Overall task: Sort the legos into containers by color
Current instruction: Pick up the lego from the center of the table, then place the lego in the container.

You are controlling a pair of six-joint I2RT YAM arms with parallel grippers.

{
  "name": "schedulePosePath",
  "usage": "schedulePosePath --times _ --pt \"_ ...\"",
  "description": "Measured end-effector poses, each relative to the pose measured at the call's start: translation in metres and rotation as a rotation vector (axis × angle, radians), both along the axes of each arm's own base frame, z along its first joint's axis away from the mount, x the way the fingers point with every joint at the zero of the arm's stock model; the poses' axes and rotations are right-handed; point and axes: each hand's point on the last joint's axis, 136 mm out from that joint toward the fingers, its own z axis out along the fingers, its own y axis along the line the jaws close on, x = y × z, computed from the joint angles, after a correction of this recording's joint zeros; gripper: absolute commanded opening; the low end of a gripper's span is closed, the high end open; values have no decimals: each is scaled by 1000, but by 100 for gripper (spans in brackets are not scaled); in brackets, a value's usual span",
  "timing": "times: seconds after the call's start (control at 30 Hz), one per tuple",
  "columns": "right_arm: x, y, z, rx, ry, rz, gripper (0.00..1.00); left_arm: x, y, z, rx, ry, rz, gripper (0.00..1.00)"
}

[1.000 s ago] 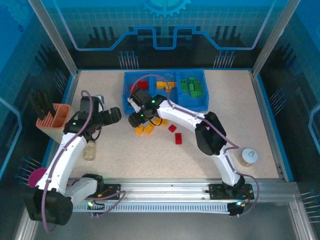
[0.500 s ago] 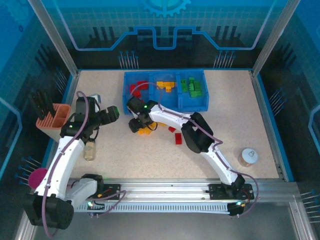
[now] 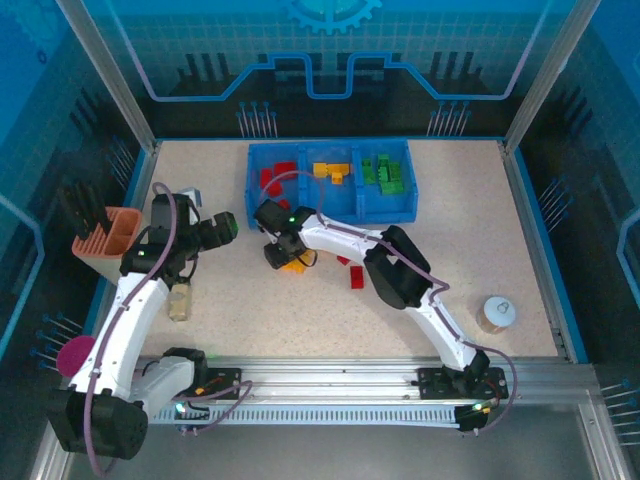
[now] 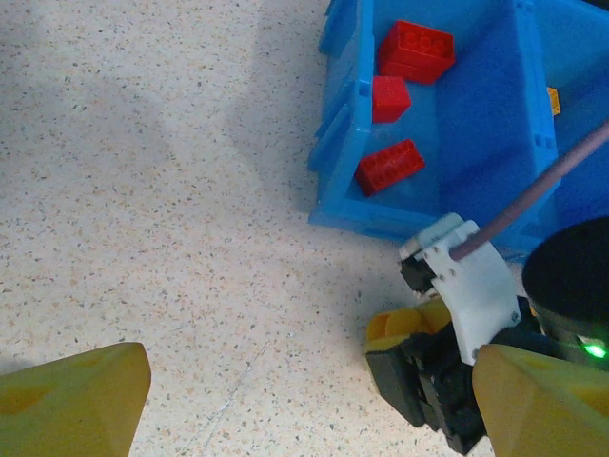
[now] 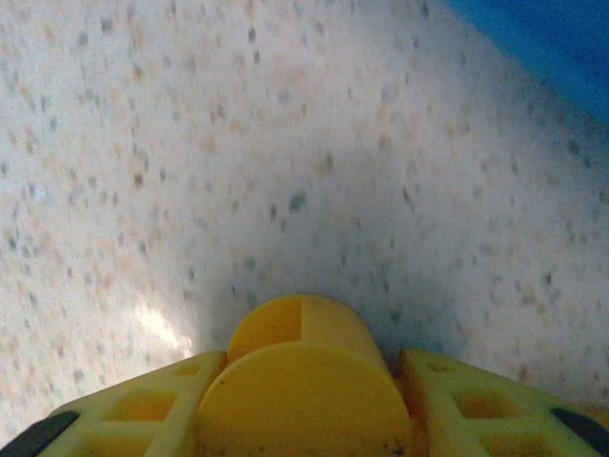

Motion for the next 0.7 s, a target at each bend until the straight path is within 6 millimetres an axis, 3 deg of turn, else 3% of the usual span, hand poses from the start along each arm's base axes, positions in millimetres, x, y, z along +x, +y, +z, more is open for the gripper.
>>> schedulePosePath --times 0.17,0.23,0.3,0.4,0.53,0.63,0.7 --pt "-17 -25 11 -6 21 50 30 0 -3 -1 -14 3 -13 88" --pt "-15 -31 28 18 3 67 30 -1 -6 -4 -21 13 -25 88" --pt "-9 -36 56 65 -32 77 29 -1 -11 -8 -23 27 -43 89" --pt "7 -46 109 151 -114 71 29 -1 -29 -13 -16 43 -101 89" --pt "38 -74 170 238 -240 26 29 -8 -69 -24 1 81 -233 89" --pt "67 -97 188 244 -308 -17 29 -15 -101 -37 15 126 -323 89" --pt "84 -110 186 223 -332 -46 29 -21 -120 -46 27 155 -366 88"
